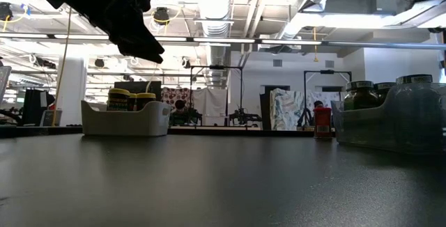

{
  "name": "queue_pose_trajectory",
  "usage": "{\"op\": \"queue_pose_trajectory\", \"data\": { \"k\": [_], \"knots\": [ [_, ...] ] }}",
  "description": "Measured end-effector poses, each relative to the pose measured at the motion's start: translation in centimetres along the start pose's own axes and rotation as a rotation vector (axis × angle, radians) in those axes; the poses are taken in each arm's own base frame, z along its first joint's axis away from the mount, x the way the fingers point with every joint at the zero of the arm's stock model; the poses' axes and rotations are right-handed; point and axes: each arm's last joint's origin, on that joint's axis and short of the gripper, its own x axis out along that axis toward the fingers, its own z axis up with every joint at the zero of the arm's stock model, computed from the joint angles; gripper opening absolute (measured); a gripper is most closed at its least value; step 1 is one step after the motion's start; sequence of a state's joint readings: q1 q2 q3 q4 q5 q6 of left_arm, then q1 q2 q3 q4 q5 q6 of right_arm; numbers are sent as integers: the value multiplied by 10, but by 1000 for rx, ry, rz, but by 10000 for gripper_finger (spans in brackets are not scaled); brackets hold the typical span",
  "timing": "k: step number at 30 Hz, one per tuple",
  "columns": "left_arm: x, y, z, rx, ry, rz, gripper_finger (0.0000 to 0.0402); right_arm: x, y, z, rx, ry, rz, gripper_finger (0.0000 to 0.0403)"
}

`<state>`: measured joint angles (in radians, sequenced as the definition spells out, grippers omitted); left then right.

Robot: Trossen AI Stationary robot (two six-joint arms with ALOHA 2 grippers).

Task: Sort spices by type
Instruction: Put the yellow seasoning bottle into the gray bin

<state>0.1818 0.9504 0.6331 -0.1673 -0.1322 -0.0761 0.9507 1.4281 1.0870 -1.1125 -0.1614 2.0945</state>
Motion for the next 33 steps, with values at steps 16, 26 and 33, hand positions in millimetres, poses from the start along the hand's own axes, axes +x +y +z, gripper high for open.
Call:
{"op": "queue_pose_trajectory", "data": {
  "k": [16, 26, 33],
  "knots": [
    [0, 0, 0, 0, 0, 0, 277, 12, -2, -6, -4, 76, 6, 362],
    [0, 0, 0, 1, 4, 1, 277, 20, -4, -2, 17, 57, -7, 289],
    [0, 0, -1, 1, 8, 1, 277, 20, -3, -2, 19, 58, -3, 254]
  ]
}}
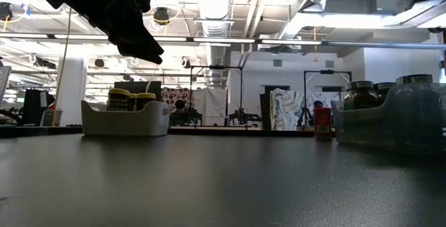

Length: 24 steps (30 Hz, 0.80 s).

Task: Sort spices by type
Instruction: Put the yellow seasoning bottle into the gray bin

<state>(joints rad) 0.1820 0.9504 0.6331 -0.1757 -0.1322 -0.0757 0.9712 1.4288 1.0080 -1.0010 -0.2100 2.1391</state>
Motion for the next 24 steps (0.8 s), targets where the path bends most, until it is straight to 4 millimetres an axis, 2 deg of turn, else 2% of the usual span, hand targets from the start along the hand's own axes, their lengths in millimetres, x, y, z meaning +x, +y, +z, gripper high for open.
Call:
{"op": "queue_pose_trajectory", "data": {
  "k": [7, 14, 19, 24],
  "knots": [
    [0, 0, 0, 0, -1, 0, 277, -16, 7, 3, -21, -27, 25, 254],
    [0, 0, 0, 0, -2, 0, 277, -60, 23, 19, -112, -177, 106, 254],
    [0, 0, 0, 0, -3, 0, 277, -92, 43, 51, -217, -328, 204, 254],
    [-1, 0, 3, 0, -3, 0, 277, -118, 57, 101, -338, -437, 240, 254]
  ]
}}
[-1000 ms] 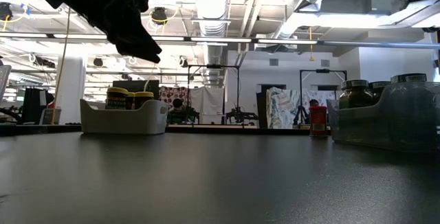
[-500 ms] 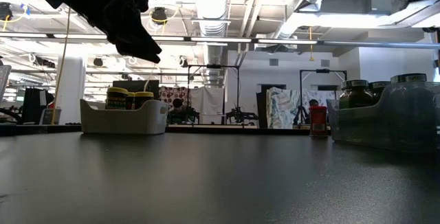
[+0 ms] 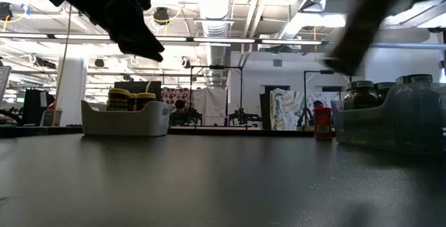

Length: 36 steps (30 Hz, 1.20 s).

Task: Sort spices by type
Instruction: Put the yellow seasoning bottle into the gray bin

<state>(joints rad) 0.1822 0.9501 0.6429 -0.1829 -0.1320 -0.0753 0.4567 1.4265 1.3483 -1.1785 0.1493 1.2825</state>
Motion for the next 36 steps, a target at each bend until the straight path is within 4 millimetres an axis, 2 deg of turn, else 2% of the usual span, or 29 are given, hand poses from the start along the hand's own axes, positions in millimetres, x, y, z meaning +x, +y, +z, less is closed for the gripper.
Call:
{"op": "queue_pose_trajectory", "data": {
  "k": [6, 10, 14, 18, 22, 27, 36],
  "knots": [
    [-9, 0, 20, 42, -27, 17, 277, 2, -17, 71, -144, -100, 60, 254],
    [-14, 1, 33, 38, -64, 57, 277, 7, -34, 115, -241, -88, 40, 254],
    [-18, 2, 39, 20, -66, 87, 277, 18, -38, 162, -365, -65, 25, 254],
    [-18, 3, 38, -50, -54, 108, 277, 40, -34, 206, -475, -10, -31, 254],
    [-18, 4, 35, -139, -38, 135, 277, 70, -26, 241, -568, 60, -69, 254],
    [-18, 4, 30, -243, 4, 150, 277, 105, -13, 263, -635, 152, -96, 255],
    [-18, 5, 23, -281, 70, 166, 277, 133, 11, 268, -767, 222, -100, 262]
  ]
}}
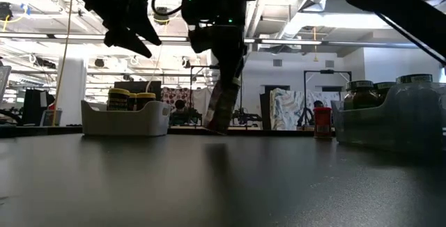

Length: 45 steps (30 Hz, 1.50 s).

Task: Sort spices by type
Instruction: Put the yellow seasoning bottle into the gray bin

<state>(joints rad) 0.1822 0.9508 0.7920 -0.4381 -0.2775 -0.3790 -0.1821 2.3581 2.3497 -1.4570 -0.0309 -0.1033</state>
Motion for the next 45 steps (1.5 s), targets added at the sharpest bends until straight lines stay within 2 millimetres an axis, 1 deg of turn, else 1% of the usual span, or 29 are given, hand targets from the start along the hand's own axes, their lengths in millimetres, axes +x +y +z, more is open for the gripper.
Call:
{"op": "queue_pose_trajectory", "data": {
  "k": [7, 13, 18, 21, 27, 30, 33, 39, 42, 45],
  "knots": [
    [0, 0, 0, 84, 0, 0, 277, 10, 10, 3, -20, 16, 1, 264],
    [0, 0, 0, 175, -2, -1, 277, 10, 15, 5, -31, -5, 1, 265],
    [0, 0, 0, 239, -2, -1, 277, 9, 14, 7, 12, -21, 0, 273],
    [0, 0, 0, 290, -2, -1, 277, 9, 14, 7, 18, -22, 0, 296],
    [0, 0, 0, 367, -2, -1, 277, 9, 14, 7, 61, -27, 0, 366],
    [0, 0, 0, 394, -2, -1, 277, 6, 14, 7, 101, -28, 0, 392],
    [1, 2, 1, 412, -1, 2, 277, -6, 13, 2, 153, -40, 0, 394],
    [2, 8, 3, 419, 13, -38, 277, -48, 10, -13, 263, -103, -3, 382],
    [3, 10, 3, 433, 16, -59, 277, -65, 17, -26, 290, -126, -72, 383],
    [3, 11, 4, 440, 17, -67, 277, -72, 30, -43, 284, -132, -154, 384]
  ]
}}
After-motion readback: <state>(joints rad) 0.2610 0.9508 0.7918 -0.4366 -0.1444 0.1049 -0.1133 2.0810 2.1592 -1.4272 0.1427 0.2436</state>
